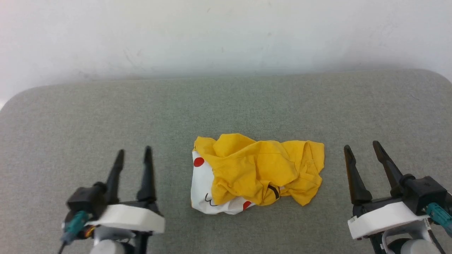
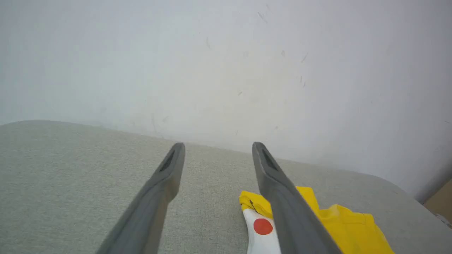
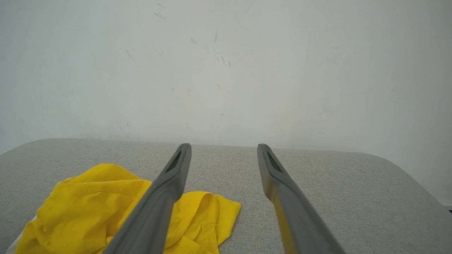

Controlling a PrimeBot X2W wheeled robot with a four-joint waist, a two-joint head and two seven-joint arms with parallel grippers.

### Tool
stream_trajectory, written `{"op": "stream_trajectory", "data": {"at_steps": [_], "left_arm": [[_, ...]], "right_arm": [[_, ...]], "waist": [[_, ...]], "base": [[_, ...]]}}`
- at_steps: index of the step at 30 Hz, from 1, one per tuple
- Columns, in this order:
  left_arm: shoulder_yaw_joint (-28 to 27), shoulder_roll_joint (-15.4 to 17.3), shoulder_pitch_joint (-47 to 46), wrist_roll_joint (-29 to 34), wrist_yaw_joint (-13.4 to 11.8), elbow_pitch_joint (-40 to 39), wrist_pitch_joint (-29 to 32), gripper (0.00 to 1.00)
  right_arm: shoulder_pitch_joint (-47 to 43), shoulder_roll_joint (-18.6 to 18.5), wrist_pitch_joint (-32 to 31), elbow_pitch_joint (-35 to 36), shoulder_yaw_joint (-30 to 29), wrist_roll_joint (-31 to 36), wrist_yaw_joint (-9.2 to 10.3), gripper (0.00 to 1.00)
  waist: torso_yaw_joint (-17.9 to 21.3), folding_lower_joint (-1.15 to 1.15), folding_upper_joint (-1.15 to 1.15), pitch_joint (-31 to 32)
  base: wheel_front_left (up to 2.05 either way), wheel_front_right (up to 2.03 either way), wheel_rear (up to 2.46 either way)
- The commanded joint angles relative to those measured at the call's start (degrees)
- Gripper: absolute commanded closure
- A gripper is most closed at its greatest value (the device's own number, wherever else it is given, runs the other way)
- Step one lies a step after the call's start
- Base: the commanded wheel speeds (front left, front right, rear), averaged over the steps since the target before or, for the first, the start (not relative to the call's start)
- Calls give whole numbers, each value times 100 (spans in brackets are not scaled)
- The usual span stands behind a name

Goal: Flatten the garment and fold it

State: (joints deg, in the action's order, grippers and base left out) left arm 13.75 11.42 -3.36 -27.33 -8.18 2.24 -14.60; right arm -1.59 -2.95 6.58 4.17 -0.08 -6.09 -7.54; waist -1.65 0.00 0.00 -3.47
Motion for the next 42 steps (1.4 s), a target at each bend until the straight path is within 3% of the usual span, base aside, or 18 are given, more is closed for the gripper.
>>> {"op": "stream_trajectory", "data": {"at_steps": [1,9,15,22,28,38,39,40,42], "left_arm": [[-119,64,170,-22,-71,-83,-26,0],[-681,370,503,-128,-185,-286,-33,0],[-550,506,134,-307,86,-193,367,0],[40,484,-1060,-567,624,410,1491,0],[510,385,-1797,-721,938,1377,2467,0],[1221,306,-2148,-880,1170,2849,4256,0],[1283,305,-2143,-887,1184,2930,4403,5],[1303,299,-2142,-904,1196,2968,4454,49],[1276,279,-2132,-992,1220,3003,4487,100]], "right_arm": [[-78,7,-6,16,-6,-11,5,0],[-202,7,-42,47,-12,-33,5,0],[-160,7,-78,121,-78,-35,5,0],[65,7,-93,131,41,-23,5,0],[214,7,-81,52,176,-18,5,0],[318,7,29,-191,246,-145,5,0],[324,7,37,-214,248,-153,5,0],[330,7,46,-236,246,-164,5,0],[337,7,65,-268,224,-180,5,0]], "waist": [[-37,0,0,56],[-92,0,0,122],[-161,0,0,-8],[-92,0,0,-312],[169,0,0,-495],[480,0,0,-627],[493,0,0,-624],[503,0,0,-615],[504,0,0,-588]], "base": [[0,0,0],[0,0,0],[0,0,0],[0,0,0],[0,0,0],[0,0,0],[0,0,0],[0,0,0],[0,0,0]]}}
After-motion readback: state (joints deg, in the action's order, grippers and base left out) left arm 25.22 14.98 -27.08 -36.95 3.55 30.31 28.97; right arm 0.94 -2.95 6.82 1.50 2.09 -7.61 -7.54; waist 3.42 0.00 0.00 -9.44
